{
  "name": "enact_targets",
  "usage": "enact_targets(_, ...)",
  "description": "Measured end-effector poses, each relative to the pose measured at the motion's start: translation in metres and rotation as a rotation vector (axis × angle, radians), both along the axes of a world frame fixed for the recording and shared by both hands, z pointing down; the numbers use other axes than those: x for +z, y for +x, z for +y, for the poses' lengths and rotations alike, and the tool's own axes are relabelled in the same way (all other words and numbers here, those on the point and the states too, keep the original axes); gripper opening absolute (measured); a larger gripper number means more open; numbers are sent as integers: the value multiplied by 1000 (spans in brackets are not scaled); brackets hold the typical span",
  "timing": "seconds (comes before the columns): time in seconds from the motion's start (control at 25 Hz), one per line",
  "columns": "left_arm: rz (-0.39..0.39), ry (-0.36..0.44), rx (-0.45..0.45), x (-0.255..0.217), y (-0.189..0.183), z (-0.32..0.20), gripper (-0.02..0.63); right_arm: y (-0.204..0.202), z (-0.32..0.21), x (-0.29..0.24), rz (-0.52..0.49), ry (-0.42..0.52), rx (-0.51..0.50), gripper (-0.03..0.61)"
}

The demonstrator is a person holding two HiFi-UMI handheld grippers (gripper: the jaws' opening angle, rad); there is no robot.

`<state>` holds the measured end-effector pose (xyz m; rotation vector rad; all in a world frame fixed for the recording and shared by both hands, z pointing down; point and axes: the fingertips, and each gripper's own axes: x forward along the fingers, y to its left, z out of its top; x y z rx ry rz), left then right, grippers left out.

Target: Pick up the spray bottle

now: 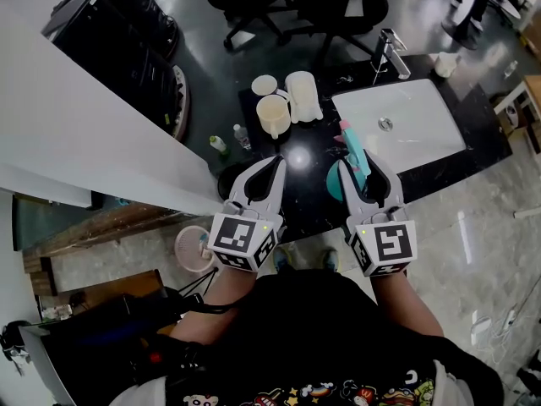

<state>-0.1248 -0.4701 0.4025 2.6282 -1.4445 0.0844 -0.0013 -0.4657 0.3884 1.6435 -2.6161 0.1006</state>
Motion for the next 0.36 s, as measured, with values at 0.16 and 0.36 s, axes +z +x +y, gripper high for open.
enact_targets(0.16, -4, -5, 11, 0, 1, -3, 0, 1, -3, 1, 2, 4, 10, 166)
enact_targets(0.36, 3, 3, 28, -2, 3, -4, 0, 4, -3, 3, -5, -4, 27, 166)
